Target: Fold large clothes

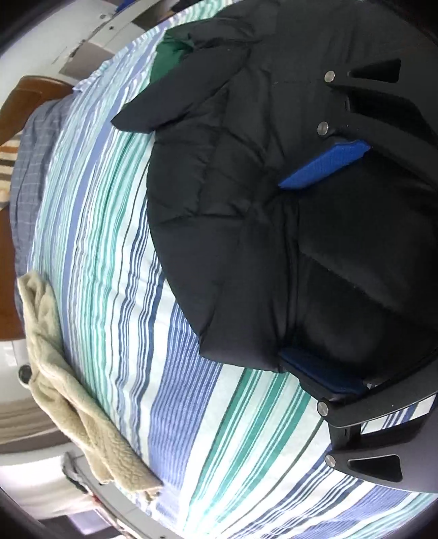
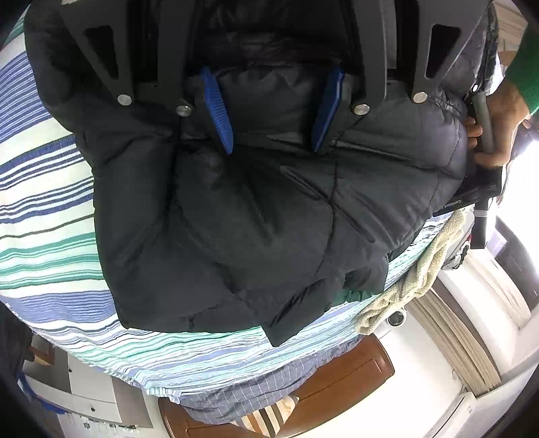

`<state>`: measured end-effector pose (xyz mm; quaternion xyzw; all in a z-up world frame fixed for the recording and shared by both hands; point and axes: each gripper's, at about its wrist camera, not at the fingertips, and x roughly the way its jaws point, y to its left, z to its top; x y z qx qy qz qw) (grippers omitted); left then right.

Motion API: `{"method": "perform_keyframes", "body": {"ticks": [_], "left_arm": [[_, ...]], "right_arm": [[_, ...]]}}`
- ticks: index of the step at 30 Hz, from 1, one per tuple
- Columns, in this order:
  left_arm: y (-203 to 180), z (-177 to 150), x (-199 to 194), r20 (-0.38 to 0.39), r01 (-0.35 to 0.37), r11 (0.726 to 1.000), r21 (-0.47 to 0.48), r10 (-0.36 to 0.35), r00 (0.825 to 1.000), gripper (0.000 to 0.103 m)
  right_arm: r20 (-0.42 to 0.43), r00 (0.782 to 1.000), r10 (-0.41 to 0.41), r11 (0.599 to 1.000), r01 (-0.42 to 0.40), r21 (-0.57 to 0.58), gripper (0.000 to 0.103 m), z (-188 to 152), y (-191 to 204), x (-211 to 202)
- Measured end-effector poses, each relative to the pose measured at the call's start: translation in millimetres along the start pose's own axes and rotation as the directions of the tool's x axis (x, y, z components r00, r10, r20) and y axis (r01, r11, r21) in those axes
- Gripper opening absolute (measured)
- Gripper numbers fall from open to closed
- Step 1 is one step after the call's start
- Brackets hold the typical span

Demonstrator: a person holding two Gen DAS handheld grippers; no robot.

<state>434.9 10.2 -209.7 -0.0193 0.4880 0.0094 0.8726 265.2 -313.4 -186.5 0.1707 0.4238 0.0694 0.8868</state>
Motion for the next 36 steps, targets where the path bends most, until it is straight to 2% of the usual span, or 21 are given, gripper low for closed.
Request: {"method": "perform_keyframes", "body": {"ticks": [3,6,8,10,13,15,17,21,26,28,30,33,36], "left_arm": [[6,-2,-16,-0.012,0.031,0.999,0.016,-0.031,0.999,0.092],[19,-13,-52,0.015,0.107,0.994,0.018,-0.107,0.994,0.092],[26,-29,-77,0.041,0.155,0.987,0.035,-0.156,0.987,0.095],[31,-48,-89,0.054,0.167,0.983,0.073,-0.171,0.984,0.097],[26,-70,-70,-0.004,0.118,0.986,0.115,-0.118,0.993,0.098],[34,-76,-53,-0.033,0.162,0.986,0.044,-0.161,0.986,0.103],[44,-74,-48,-0.049,0.203,0.979,-0.023,-0.204,0.978,0.103],[46,-80,-70,-0.038,0.195,0.980,-0.030,-0.196,0.980,0.099],[47,-103,-130,-0.010,0.251,0.966,0.060,-0.250,0.968,0.099],[43,-113,-159,-0.009,0.252,0.959,0.130,-0.253,0.968,0.099],[40,-124,-186,0.000,0.245,0.947,0.209,-0.250,0.968,0.099],[38,-139,-215,0.011,0.247,0.922,0.300,-0.262,0.965,0.101],[32,-149,-214,-0.027,0.269,0.911,0.312,-0.275,0.961,0.101]], "right_arm": [[0.002,1.000,0.004,1.000,-0.004,0.004,0.049,-2,-1,-2],[0.008,1.000,0.009,1.000,-0.009,0.006,0.049,-2,-1,-2],[0.012,1.000,0.012,1.000,-0.012,0.008,0.049,-2,-1,-3],[0.014,1.000,0.012,1.000,-0.012,0.009,0.049,-2,-2,-3],[0.014,1.000,0.009,1.000,-0.009,0.006,0.049,-2,-2,-2],[0.013,1.000,0.003,1.000,-0.003,0.003,0.049,-2,-1,-3],[0.011,1.000,-0.009,1.000,0.009,-0.005,0.049,-2,1,-2],[0.010,1.000,-0.026,1.000,0.026,-0.016,0.049,-1,3,-2],[0.010,1.000,-0.023,0.999,0.023,-0.023,0.051,1,6,-6],[-0.013,0.999,-0.045,0.998,0.045,-0.036,0.051,3,11,-14],[-0.029,0.997,-0.068,0.997,0.067,-0.036,0.052,4,18,-34],[-0.017,1.000,-0.024,0.997,0.022,-0.069,0.052,-5,33,-77],[-0.018,1.000,-0.019,0.991,0.017,-0.130,0.055,-28,46,-113]]}}
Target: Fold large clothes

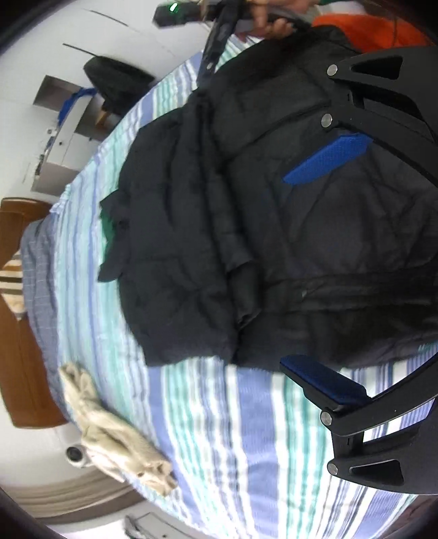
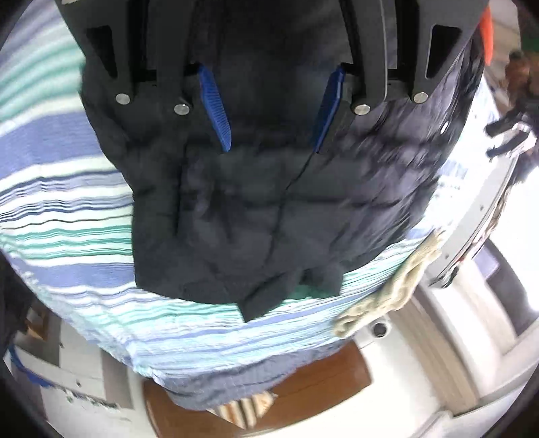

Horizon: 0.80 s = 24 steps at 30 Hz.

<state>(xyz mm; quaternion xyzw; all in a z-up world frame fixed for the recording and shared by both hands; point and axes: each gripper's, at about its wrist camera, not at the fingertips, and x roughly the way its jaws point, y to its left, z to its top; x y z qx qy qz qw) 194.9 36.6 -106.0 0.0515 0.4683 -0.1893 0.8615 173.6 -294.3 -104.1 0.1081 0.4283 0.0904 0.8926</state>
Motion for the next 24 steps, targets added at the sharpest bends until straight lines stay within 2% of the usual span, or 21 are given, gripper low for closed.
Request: {"method": "perform_keyframes", "body": {"ticks": [2,4,6,8,10,12,16,20,24], "left_arm": [[6,0,23,-0.032,-0.041,0.998,-0.049,0.039,0.999,0.101],[18,1,52,-0.068,-0.076,0.986,-0.149,0.066,0.996,0.094],[26,5,73,-0.088,-0.100,0.969,-0.225,0.082,0.993,0.082],[29,13,95,-0.086,-0.173,0.958,-0.229,0.157,0.984,0.077],[26,23,114,-0.075,-0.262,0.947,-0.188,0.252,0.965,0.074],[27,32,122,-0.067,-0.295,0.935,-0.197,0.287,0.955,0.069],[32,35,114,-0.076,-0.272,0.930,-0.247,0.261,0.962,0.068],[21,8,80,-0.042,-0.224,0.959,-0.175,0.220,0.975,0.087],[4,-24,47,-0.033,-0.107,0.983,-0.147,0.103,0.994,0.093]], "right_arm": [[-0.003,1.000,-0.002,1.000,0.002,-0.023,0.056,-19,9,-15],[-0.011,1.000,0.020,1.000,-0.020,-0.024,0.056,-38,17,-25],[-0.018,0.999,0.048,0.999,-0.048,-0.023,0.056,-53,25,-32],[-0.016,0.997,0.072,0.997,-0.072,-0.025,0.056,-70,36,-39],[-0.012,0.996,0.089,0.996,-0.090,-0.020,0.056,-81,43,-45],[-0.001,0.996,0.092,0.996,-0.092,-0.014,0.056,-88,47,-51],[0.028,0.997,0.077,0.996,-0.076,-0.047,0.056,-97,55,-66],[0.042,0.999,0.033,0.997,-0.030,-0.073,0.056,-101,52,-75],[-0.030,0.999,-0.015,1.000,0.014,-0.011,0.058,-104,26,-48]]}}
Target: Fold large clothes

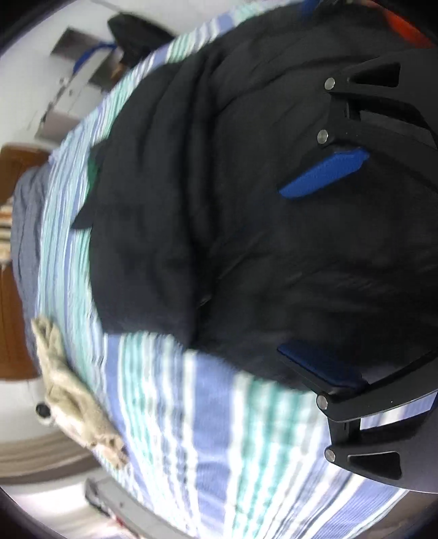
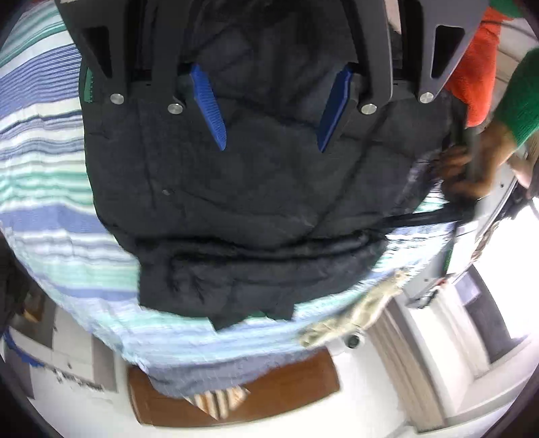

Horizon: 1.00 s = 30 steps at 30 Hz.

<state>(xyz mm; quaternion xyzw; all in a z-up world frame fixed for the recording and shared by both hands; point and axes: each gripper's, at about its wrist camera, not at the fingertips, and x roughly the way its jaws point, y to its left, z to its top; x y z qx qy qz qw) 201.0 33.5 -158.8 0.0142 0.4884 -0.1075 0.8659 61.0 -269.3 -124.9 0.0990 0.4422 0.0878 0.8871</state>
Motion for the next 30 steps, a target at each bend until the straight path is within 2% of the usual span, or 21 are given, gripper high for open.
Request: {"method": "perform_keyframes", "body": {"ticks": [2,5,10,13,15,22,25,28,30], "left_arm": [[-5,-19,-3,-0.043,0.030,0.999,0.028,-0.029,0.999,0.094],[-6,-42,-11,-0.066,0.025,0.998,0.055,-0.022,0.998,0.094],[2,-79,-42,-0.077,0.053,0.997,0.064,-0.048,0.996,0.094],[-8,-104,-55,-0.064,-0.012,0.989,0.144,0.021,0.998,0.094],[-15,-113,-63,-0.061,-0.042,0.982,0.186,0.054,0.997,0.094],[-21,-143,-85,-0.119,-0.041,0.967,0.250,0.073,0.990,0.094],[-6,-146,-106,-0.112,-0.020,0.981,0.193,0.042,0.993,0.094],[26,-136,-124,-0.069,0.013,0.999,0.044,-0.010,0.998,0.094],[47,-130,-126,-0.038,0.026,0.998,-0.050,-0.028,0.999,0.097]], "right_arm": [[-0.118,0.993,-0.029,0.998,0.036,0.054,0.058,-9,-19,31],[-0.110,0.993,-0.034,0.998,0.040,0.052,0.058,-11,-18,29],[-0.080,0.996,-0.033,0.999,0.033,-0.009,0.058,-14,-8,-6],[-0.149,0.987,-0.056,0.997,0.049,-0.052,0.060,-30,-8,0],[-0.138,0.988,-0.063,0.997,0.055,-0.058,0.060,-38,-10,0],[-0.158,0.982,-0.099,0.994,0.090,-0.064,0.060,-54,-5,-18],[-0.164,0.981,-0.105,0.993,0.094,-0.072,0.060,-63,-4,-36],[-0.146,0.985,-0.095,0.995,0.091,-0.029,0.060,-66,-7,-51],[-0.115,0.989,-0.088,0.996,0.089,0.004,0.060,-65,-11,-61]]}}
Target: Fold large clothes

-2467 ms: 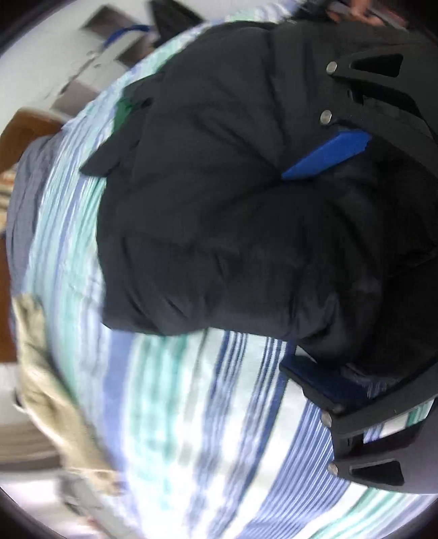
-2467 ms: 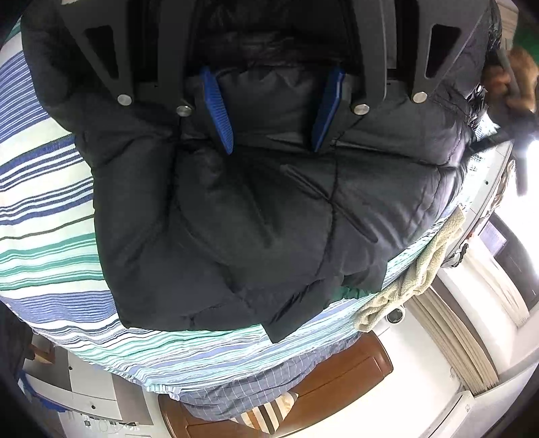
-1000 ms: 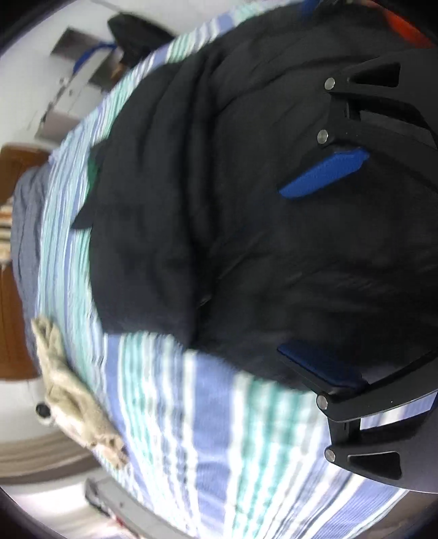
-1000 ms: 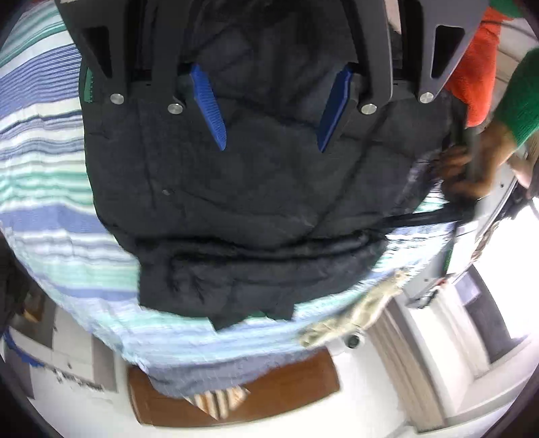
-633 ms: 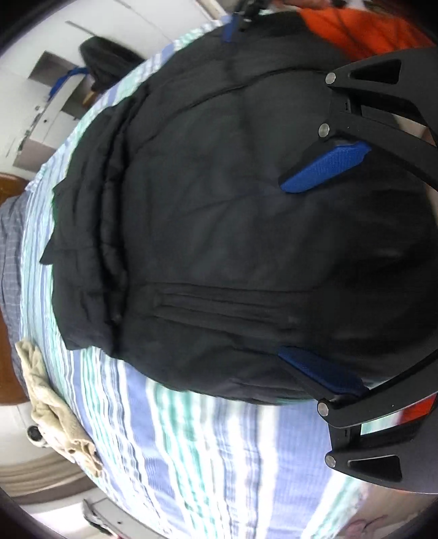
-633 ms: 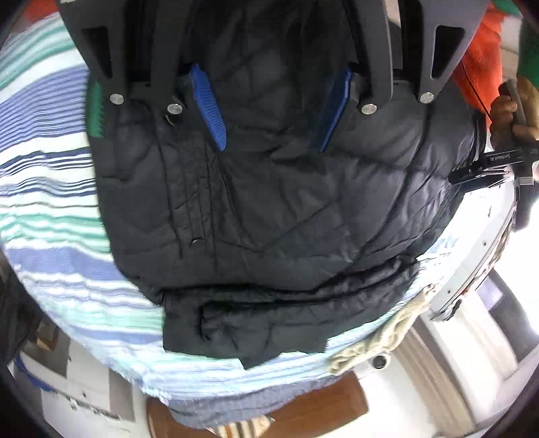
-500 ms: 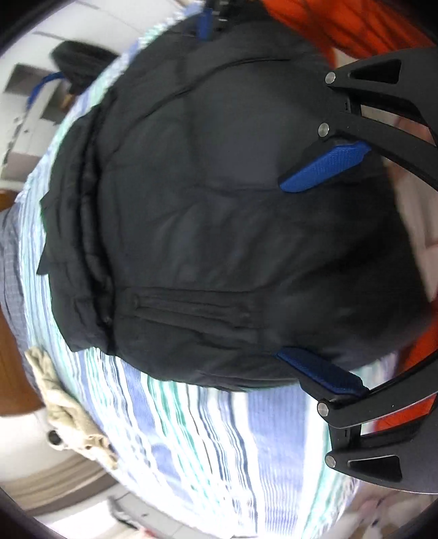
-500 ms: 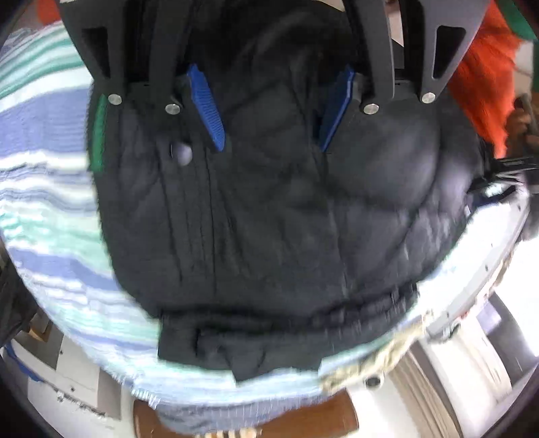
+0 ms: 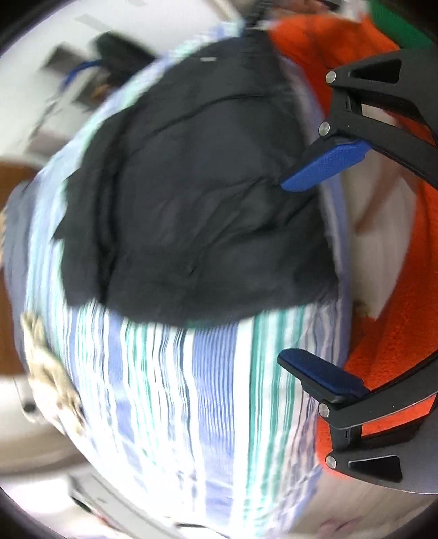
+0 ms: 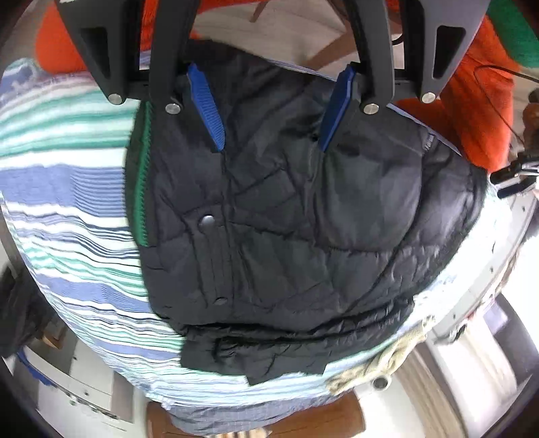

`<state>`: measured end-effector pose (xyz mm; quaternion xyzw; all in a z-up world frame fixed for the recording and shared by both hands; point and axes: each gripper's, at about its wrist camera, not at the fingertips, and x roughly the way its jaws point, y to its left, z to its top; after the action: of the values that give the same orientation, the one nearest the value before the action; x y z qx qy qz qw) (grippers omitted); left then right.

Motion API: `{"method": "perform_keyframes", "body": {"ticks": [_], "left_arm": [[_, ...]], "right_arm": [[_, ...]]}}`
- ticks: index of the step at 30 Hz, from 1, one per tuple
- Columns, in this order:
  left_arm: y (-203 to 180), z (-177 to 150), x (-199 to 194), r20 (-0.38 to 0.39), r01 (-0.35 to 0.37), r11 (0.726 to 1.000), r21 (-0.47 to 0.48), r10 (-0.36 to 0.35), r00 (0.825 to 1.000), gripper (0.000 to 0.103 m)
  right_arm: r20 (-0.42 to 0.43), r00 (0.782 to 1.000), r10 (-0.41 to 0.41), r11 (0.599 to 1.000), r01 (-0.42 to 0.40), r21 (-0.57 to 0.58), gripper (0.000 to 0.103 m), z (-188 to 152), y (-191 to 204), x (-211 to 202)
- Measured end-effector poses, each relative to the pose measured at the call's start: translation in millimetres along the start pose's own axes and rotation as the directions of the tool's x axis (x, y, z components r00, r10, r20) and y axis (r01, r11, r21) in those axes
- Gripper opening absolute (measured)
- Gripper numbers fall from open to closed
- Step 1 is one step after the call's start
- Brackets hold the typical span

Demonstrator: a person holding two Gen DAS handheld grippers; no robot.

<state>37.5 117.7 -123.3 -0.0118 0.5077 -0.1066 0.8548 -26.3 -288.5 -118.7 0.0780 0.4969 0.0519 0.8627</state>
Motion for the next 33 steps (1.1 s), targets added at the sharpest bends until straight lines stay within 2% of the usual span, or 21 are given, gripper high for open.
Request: {"method": "perform_keyframes", "body": {"ticks": [3,5,9,12,15,19,22,25,27,31,33], "left_arm": [[28,6,12,0.012,0.020,0.993,-0.119,-0.019,1.000,0.097],[36,6,24,-0.004,0.032,0.989,-0.146,-0.033,0.999,0.097],[29,1,49,-0.050,0.063,0.990,-0.129,-0.070,0.996,0.096],[16,-3,60,-0.082,0.103,0.988,-0.112,-0.112,0.990,0.096],[4,-4,67,-0.103,0.083,0.993,-0.080,-0.091,0.991,0.096],[2,-1,68,-0.114,0.074,0.994,-0.080,-0.083,0.990,0.096],[4,0,65,-0.105,0.071,0.993,-0.090,-0.080,0.991,0.096],[0,0,60,-0.103,0.048,0.995,-0.087,-0.057,0.993,0.084],[-4,0,54,-0.101,0.040,0.996,-0.076,-0.047,0.994,0.076],[-9,1,50,-0.086,0.001,0.998,-0.066,-0.006,0.996,0.073],[-9,1,52,-0.087,-0.009,0.997,-0.073,0.003,0.996,0.067]], "right_arm": [[0.073,0.997,-0.020,0.998,0.016,0.056,0.060,2,-15,-17],[0.080,0.996,-0.046,0.994,0.038,0.106,0.060,3,-32,-21],[0.028,0.998,-0.052,0.979,0.045,0.198,0.060,-4,-67,-15],[-0.027,1.000,-0.010,0.971,0.016,0.238,0.060,-15,-85,-1],[-0.031,0.997,0.065,0.958,-0.053,0.283,0.061,-20,-90,11],[-0.038,0.997,0.062,0.967,-0.051,0.250,0.068,-19,-84,20],[-0.059,0.997,0.054,0.970,-0.038,0.241,0.070,-17,-83,25],[-0.092,0.995,0.041,0.974,-0.019,0.225,0.070,-13,-80,23],[-0.115,0.993,0.002,0.982,0.020,0.190,0.070,-9,-74,22],[-0.127,0.990,-0.067,0.990,0.082,0.116,0.070,-5,-63,26],[-0.129,0.989,-0.073,0.992,0.086,0.097,0.070,-4,-58,29]]}}
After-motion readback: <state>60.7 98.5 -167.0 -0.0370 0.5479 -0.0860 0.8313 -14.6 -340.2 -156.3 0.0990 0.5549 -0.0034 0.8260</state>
